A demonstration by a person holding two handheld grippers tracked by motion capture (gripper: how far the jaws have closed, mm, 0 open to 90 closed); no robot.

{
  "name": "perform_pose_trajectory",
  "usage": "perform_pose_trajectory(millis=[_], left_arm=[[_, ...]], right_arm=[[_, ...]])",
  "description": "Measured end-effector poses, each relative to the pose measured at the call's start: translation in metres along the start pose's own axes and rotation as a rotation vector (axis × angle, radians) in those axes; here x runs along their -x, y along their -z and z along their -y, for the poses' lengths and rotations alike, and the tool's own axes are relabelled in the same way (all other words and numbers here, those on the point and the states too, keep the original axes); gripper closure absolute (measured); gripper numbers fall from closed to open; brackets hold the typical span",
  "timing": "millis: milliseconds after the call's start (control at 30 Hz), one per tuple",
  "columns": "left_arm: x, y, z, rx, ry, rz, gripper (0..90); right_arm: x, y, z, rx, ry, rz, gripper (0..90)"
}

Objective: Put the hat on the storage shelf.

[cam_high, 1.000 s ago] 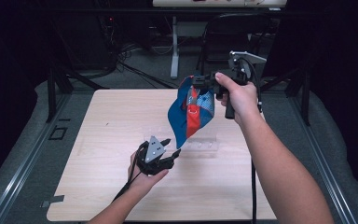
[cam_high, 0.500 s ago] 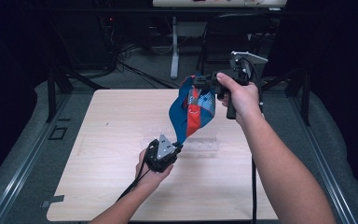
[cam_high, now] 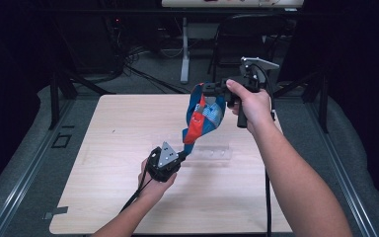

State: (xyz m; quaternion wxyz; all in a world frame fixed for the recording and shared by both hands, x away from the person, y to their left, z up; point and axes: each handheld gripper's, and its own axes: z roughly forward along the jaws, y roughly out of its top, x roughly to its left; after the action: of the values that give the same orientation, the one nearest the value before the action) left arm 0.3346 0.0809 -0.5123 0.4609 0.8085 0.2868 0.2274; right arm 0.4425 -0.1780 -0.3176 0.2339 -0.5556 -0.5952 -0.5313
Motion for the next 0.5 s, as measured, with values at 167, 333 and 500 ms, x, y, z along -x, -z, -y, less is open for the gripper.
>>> perform_pose_trajectory(millis=[167,333,500], left_arm=[[-0.005,-0.001,0.003,0.002,0.021,0.011,87.8],[-0.006,-0.001,0.009,-0.012,0.021,0.018,87.8],[-0.007,-0.002,0.013,-0.019,0.03,0.027,87.8]], right_arm=[[0.008,-0.002,0.0,-0.002,-0.013,-0.002,78.1],[0.014,-0.006,0.002,-0.013,-0.024,-0.003,78.1],[0.016,-0.01,0.004,-0.015,-0.022,0.001,78.1]])
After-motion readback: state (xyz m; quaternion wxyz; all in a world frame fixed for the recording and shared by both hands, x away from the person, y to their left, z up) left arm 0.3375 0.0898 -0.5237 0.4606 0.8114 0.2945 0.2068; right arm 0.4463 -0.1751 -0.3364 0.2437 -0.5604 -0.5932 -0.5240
